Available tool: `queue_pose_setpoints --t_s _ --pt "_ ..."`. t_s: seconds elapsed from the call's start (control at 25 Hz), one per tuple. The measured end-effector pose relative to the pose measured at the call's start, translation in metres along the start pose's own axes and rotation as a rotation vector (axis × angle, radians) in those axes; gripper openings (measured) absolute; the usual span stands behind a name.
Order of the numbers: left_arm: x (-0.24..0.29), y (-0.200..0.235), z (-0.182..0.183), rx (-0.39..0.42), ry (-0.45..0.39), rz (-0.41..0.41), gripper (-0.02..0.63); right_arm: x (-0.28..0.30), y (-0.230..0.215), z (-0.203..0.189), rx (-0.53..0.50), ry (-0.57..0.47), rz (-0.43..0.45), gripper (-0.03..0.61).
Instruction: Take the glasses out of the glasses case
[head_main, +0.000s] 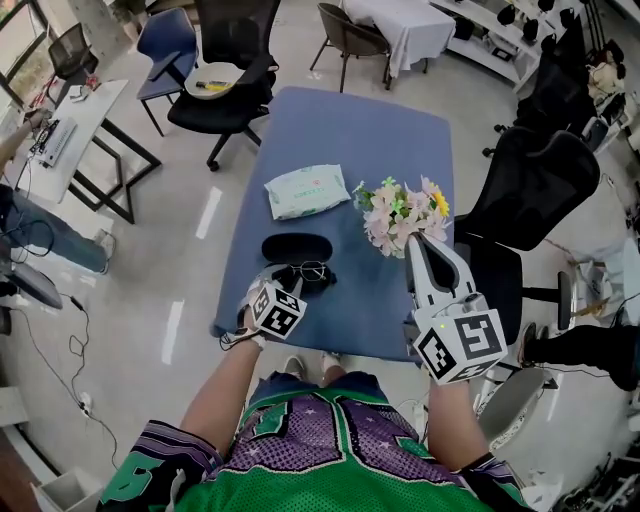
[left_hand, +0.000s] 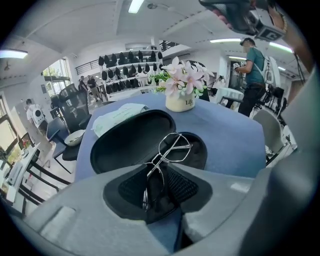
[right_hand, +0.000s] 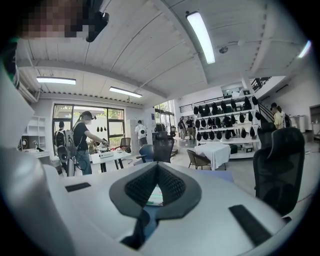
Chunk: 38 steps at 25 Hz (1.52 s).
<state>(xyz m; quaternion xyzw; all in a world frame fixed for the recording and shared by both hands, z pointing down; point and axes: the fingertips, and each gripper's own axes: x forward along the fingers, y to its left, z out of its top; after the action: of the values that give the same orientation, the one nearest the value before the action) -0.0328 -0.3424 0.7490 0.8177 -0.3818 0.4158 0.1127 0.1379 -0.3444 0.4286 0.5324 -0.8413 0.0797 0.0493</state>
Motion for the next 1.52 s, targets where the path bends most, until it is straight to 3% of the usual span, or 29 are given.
queue_pose_setpoints --t_s 0.52,0.8,1.52 --pt "0.003 0.000 0.000 -0.007 0.040 0.009 0.053 -0.009 0.000 0.002 0.010 -0.004 -0.014 0.003" --pt "-0.003 0.008 -0.001 -0.052 0.038 0.049 0.028 -0.012 0.000 0.004 0.009 -0.011 -0.017 0.003" --pt "-0.042 0.031 0.029 -0.061 -0.107 0.113 0.023 -0.017 0.025 0.020 -0.012 -0.032 -0.006 0.003"
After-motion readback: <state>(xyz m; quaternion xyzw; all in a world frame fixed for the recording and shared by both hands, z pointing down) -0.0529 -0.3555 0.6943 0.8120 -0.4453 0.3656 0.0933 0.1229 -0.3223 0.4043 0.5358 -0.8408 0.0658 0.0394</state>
